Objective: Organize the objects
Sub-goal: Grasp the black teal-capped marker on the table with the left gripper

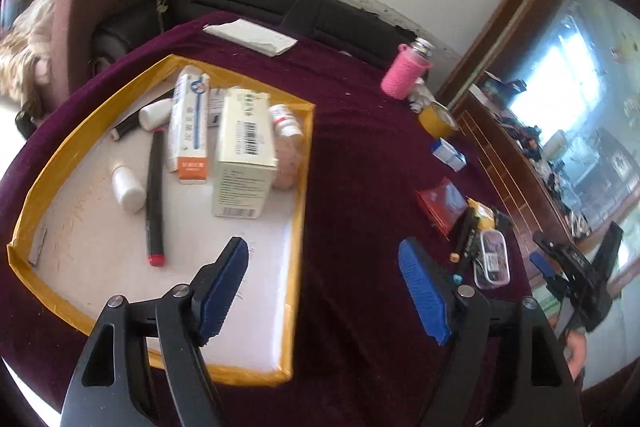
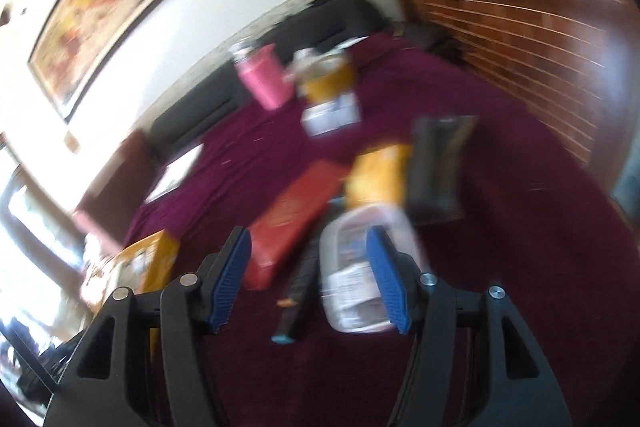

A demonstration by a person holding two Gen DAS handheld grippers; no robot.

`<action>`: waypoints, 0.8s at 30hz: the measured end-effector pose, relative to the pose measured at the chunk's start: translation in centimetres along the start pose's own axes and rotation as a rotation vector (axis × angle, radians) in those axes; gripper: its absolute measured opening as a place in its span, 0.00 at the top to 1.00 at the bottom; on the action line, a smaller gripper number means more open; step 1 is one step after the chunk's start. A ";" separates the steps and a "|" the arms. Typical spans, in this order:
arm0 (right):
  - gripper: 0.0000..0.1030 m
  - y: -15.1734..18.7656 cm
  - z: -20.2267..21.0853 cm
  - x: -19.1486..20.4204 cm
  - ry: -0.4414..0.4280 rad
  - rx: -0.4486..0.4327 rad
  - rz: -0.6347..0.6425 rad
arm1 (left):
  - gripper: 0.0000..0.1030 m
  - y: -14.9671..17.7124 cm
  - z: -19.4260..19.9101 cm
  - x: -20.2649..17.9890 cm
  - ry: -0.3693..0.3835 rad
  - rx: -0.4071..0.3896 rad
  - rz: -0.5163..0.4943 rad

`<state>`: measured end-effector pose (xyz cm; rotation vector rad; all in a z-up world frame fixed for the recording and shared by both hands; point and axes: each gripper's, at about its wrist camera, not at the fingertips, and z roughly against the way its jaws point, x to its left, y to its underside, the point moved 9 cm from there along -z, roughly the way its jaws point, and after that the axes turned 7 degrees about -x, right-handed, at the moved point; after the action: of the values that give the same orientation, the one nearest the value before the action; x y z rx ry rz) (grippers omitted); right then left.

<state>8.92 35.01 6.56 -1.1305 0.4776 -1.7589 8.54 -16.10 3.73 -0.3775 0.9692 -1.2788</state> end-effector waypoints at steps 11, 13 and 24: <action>0.43 0.6 -2.6 -6.7 0.040 0.142 -0.218 | 0.24 4.6 -2.1 -8.0 0.098 0.133 -0.166; 0.43 1.1 -4.1 -5.9 0.015 0.181 -0.218 | 0.24 4.7 -2.2 -7.6 0.085 0.138 -0.156; 0.41 6.0 -4.3 2.6 -0.236 0.323 0.031 | 0.24 4.8 -2.9 -7.4 0.076 0.144 -0.184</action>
<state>8.00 29.24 1.38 -1.0728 0.0632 -1.5814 9.45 -7.16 1.51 -0.3129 0.9152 -1.5300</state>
